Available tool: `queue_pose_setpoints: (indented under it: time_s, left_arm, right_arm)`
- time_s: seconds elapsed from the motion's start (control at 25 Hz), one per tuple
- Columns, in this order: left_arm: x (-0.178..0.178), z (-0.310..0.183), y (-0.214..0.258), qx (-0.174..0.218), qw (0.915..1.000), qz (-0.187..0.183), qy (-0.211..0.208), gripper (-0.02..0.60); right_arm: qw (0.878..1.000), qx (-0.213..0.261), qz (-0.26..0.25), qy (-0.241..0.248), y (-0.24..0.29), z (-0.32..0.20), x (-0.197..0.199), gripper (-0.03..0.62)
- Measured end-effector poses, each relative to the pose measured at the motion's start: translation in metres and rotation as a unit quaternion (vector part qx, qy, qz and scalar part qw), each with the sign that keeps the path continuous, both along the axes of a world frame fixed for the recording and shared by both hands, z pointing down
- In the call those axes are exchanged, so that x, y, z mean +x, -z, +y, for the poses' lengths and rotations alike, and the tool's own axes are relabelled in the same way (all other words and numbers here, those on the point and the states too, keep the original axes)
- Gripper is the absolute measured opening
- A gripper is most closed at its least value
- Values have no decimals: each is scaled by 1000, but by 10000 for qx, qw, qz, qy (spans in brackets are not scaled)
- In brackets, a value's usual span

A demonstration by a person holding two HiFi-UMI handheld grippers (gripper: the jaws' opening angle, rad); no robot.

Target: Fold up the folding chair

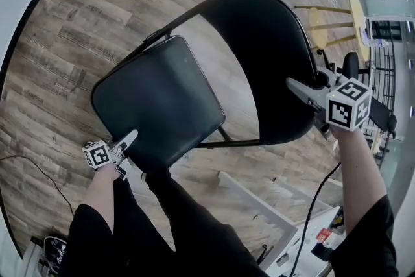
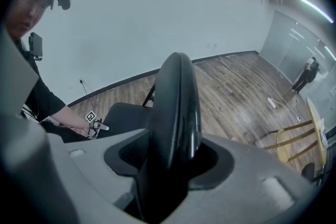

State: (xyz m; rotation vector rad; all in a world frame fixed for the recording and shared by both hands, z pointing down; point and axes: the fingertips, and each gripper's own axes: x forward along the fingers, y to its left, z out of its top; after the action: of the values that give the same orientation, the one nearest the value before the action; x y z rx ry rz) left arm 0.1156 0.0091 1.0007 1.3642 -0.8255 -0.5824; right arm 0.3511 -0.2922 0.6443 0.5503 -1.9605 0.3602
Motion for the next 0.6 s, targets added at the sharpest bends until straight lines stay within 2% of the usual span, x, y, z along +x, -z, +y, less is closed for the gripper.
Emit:
queue_pose_setpoints:
  time_s: [0.16,0.4,0.6]
  left_arm:
    - [-2,1,1,-90,10000,4,-3,268]
    - [-3,3,8,1,10000,-44,-35,265]
    - [-5,6,12,-242,9996,-107,-28,265]
  right_arm:
    - [10000,-6,-2,-10,2,3,-4,213]
    - [10000,9,22,-7,6,8,-7,212]
    - [10000,34,43,15,11,13,-12,209]
